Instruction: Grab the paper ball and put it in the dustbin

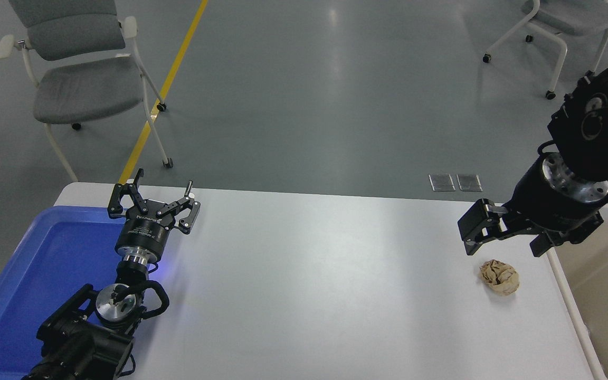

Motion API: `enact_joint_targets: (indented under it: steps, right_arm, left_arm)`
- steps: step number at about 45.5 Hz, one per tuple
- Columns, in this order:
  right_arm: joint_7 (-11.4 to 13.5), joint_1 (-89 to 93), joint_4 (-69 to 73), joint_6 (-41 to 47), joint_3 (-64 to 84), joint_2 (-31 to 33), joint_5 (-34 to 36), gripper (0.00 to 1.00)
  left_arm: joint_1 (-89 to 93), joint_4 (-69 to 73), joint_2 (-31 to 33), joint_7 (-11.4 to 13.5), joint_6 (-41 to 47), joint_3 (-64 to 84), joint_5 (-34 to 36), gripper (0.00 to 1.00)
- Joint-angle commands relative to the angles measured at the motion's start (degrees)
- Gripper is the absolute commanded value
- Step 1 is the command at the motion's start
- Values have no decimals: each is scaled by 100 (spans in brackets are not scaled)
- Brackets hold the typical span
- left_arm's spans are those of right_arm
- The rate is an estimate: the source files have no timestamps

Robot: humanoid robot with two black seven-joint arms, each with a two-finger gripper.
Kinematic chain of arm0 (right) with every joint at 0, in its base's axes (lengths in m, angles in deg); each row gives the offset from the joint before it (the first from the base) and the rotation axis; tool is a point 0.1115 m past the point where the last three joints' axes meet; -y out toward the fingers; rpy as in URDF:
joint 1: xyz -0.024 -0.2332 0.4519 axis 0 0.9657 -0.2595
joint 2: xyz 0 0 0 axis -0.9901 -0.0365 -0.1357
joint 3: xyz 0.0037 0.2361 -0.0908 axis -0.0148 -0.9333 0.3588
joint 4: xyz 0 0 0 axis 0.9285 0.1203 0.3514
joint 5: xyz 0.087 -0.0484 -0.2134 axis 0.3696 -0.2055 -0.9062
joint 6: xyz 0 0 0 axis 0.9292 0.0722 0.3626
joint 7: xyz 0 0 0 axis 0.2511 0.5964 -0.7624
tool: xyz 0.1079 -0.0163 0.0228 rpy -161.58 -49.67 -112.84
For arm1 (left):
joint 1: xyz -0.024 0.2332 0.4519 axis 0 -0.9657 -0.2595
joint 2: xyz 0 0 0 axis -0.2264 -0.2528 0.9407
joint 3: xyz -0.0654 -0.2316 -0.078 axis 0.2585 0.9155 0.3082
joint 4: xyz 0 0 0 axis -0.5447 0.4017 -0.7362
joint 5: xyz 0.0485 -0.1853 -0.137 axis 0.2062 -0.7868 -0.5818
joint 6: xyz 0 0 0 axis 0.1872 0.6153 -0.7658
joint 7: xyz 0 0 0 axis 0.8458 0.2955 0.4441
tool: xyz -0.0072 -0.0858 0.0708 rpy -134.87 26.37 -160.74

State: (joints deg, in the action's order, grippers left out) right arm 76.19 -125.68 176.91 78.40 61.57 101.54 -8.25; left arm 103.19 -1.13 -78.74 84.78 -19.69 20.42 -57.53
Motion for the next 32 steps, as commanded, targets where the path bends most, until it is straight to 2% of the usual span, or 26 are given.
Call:
enact_joint_targets:
  steps: [1, 32]
  right_arm:
    - [0, 8, -5, -1, 0, 8, 5, 100]
    - [0, 175, -154, -28, -61, 70, -39, 100]
  left_arm:
    - [0, 0, 0, 6, 0, 0, 3, 99]
    - [0, 0, 0, -3, 0, 0, -15, 99]
